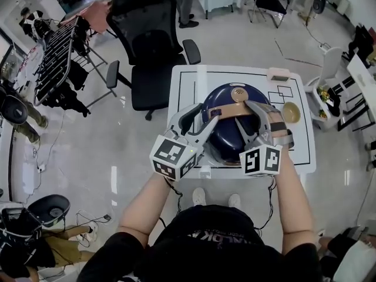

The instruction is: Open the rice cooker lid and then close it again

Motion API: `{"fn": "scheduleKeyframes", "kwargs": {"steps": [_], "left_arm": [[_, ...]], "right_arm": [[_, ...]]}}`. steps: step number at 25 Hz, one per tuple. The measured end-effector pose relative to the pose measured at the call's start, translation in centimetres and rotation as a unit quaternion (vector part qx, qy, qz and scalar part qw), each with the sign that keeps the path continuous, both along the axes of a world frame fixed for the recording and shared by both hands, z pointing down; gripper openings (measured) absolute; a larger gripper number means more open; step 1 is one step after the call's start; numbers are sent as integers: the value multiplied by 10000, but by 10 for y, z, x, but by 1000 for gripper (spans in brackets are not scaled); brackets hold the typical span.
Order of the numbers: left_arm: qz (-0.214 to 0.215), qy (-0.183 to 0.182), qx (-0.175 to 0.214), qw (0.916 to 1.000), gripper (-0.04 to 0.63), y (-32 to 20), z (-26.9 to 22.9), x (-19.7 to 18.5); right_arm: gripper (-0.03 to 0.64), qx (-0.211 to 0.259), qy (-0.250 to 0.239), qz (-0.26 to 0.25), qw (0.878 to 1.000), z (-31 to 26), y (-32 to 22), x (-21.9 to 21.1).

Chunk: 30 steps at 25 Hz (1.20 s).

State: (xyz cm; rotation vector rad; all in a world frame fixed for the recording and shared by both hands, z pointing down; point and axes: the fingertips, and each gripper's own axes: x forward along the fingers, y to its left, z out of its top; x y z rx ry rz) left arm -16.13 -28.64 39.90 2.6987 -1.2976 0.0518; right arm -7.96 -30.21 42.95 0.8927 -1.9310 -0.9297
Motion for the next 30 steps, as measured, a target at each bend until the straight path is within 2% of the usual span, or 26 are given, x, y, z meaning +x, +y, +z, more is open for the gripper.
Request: {"fn": "scheduleKeyframes", "kwargs": {"steps": [9,13,22,26,30], "left_arm": [[263,-200,35,9994,44,-11,3,-1],[374,-371,61,9986,5,-15,7,1],[799,-1092,188,9906,3,-16,17,21],[908,-1138,129,9893,3,-17,18,25],[1000,-1030,27,9896,3,-17,18,28]], "right_arm": [[204,31,108,162,9998,6,-6,-5],[187,-26,152,228,9996,7,-6,-7],[183,-95,115,277,9995,8,-6,-8],[183,-93,89,286,9995,9,-7,-8],[183,-174,74,323,9993,8,-6,-8]]}}
